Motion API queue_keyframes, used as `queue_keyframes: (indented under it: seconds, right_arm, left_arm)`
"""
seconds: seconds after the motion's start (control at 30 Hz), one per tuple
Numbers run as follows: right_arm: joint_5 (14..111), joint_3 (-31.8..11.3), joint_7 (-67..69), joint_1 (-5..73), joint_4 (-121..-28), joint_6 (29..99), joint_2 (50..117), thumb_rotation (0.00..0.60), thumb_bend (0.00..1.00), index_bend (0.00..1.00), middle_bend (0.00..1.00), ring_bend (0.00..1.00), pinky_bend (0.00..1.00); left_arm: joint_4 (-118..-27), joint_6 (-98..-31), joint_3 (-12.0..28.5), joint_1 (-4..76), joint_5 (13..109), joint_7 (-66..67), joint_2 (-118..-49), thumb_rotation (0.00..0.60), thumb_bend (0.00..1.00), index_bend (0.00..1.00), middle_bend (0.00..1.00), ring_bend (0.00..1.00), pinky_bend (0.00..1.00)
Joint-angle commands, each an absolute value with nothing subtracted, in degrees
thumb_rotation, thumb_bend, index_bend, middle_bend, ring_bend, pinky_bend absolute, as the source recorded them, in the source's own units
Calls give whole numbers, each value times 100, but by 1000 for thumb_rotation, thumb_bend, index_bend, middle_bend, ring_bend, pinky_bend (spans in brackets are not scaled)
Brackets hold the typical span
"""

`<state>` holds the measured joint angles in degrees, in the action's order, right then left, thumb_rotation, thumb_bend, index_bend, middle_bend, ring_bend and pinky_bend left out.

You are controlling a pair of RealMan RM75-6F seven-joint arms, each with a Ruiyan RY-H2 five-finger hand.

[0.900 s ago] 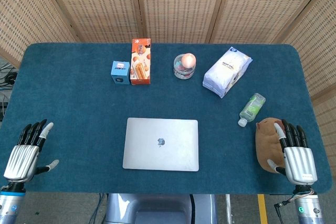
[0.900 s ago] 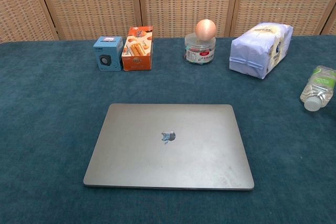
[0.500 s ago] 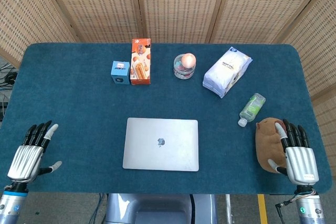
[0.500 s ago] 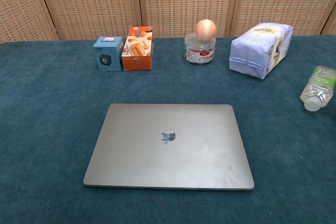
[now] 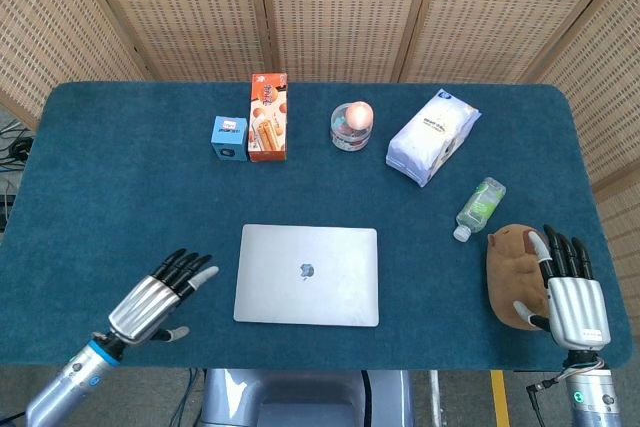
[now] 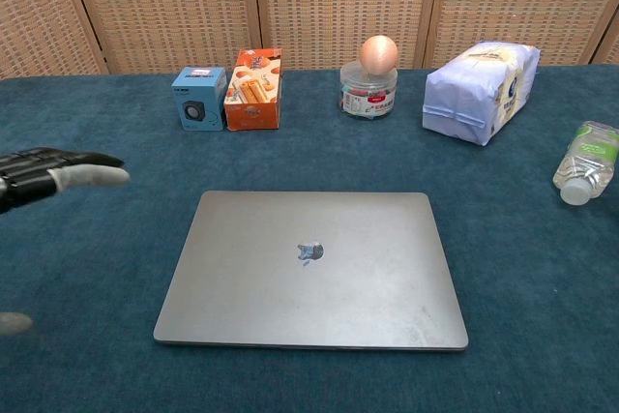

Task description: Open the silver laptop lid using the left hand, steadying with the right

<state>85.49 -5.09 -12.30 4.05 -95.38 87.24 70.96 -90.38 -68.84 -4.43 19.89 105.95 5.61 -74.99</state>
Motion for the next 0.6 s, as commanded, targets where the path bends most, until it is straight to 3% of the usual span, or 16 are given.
queue_keyframes:
  seconds: [0.03,0.6]
  right_arm:
    - [8538,-508,-1224,409,-9530,8713,7094,600,0,0,0,0,0]
    - [8487,-512,-1175,429,-9554,8657,7058,600,0,0,0,0,0]
  left_arm:
    - [-8828,-6528,-459,2407,10938,650,-7899,600,0,0,0,0,0]
    - [-8101,-5606,-126,3618,10814,429,-9253,600,0,0,0,0,0]
